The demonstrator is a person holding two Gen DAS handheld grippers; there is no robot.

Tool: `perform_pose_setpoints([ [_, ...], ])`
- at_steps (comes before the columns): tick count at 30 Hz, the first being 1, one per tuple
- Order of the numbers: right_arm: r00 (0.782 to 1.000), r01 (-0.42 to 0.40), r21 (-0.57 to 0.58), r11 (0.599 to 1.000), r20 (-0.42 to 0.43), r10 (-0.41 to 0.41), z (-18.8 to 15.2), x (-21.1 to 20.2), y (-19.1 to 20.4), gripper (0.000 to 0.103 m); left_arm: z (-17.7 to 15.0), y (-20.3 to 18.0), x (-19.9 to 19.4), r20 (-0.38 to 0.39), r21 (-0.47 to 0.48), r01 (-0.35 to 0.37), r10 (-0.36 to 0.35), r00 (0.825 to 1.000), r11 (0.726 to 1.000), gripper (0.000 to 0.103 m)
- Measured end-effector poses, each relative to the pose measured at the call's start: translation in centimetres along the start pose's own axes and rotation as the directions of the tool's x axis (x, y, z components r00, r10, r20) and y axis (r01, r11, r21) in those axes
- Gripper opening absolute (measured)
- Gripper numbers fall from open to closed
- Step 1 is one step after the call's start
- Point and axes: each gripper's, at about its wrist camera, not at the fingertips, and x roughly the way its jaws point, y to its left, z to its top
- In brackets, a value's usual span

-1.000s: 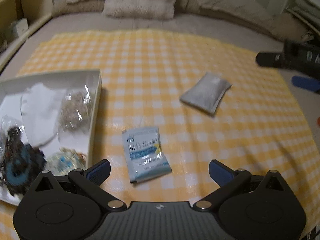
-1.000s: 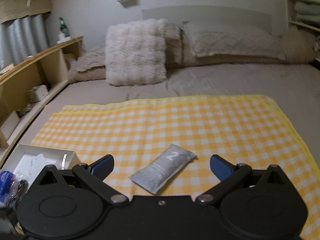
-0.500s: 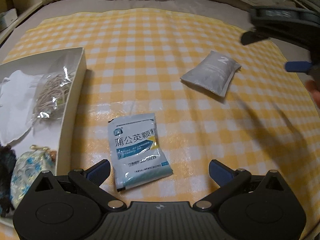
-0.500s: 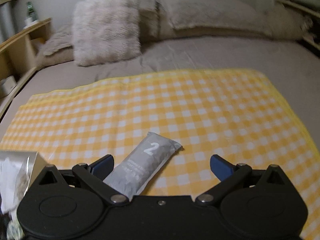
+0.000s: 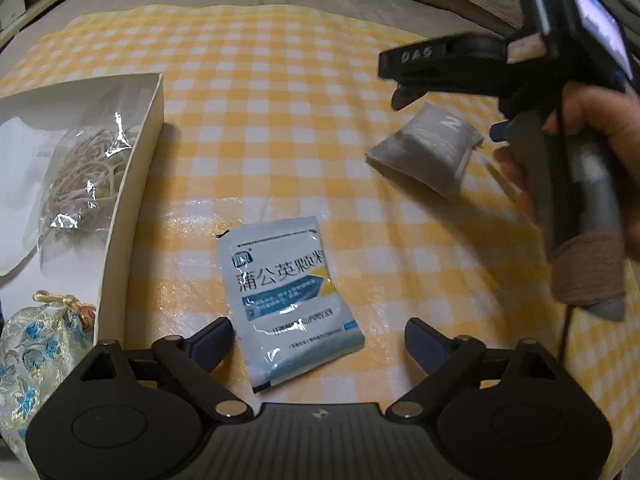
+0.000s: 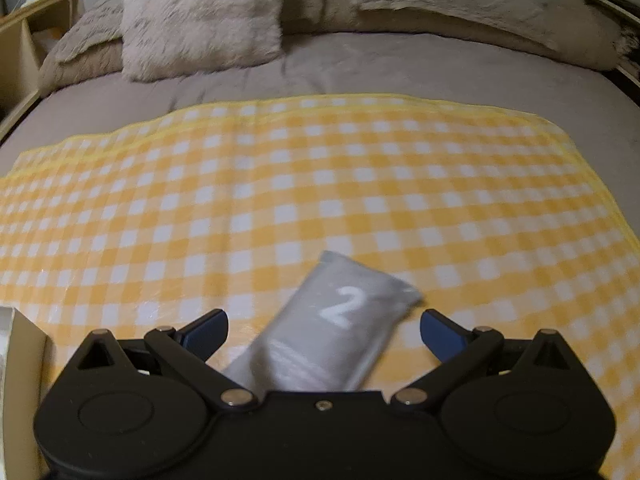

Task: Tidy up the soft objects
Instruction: 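Grasp the blue-white medicine sachet with the left tool while the right tool grasps the grey packet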

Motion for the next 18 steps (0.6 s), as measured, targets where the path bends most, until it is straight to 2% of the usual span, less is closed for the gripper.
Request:
perform_pose_setpoints([
  [3,1.0,0.019,-0.082,0.996,0.011,-0.018,-0.6,0.9,1.3,0.103,0.4,0.1,0.2,0.009,0.008,-0.007,0.007,1.0,1.0,0.091],
  [7,0.997,0.067,-0.225,0.972,-0.013,-0.071,-1.6,1.5,1.9,0.103,0.7,-0.3,0.8,0.02,0.028,-0.044,0.043,0.999,0.999,0.091],
  [11,0.996,0.076,-0.266,0.961,-0.031,-0.088,-2.2,1.1,0.2,0.103,1.1,-0.7,1.2,0.036,0.025,-0.082,0.081,0.996,0.996,0.091],
  [13,0.995,0.076,-0.27,0.96,-0.045,-0.092,-2.4,0.7,-0.9,0.103,1.2,-0.9,1.4,0.053,0.033,-0.091,0.089,0.995,0.995,0.086],
  [17,0.992,0.091,-0.262,0.961,-0.062,-0.111,-3.0,0.0,-3.7,0.103,1.9,-1.7,1.6,0.109,0.099,-0.061,0.05,0.993,0.993,0.063],
  [18,0.992,0.089,-0.252,0.964,-0.068,-0.11,-3.0,0.2,-4.3,0.103,2.0,-1.9,1.7,0.118,0.119,-0.059,0.044,0.992,0.991,0.062],
])
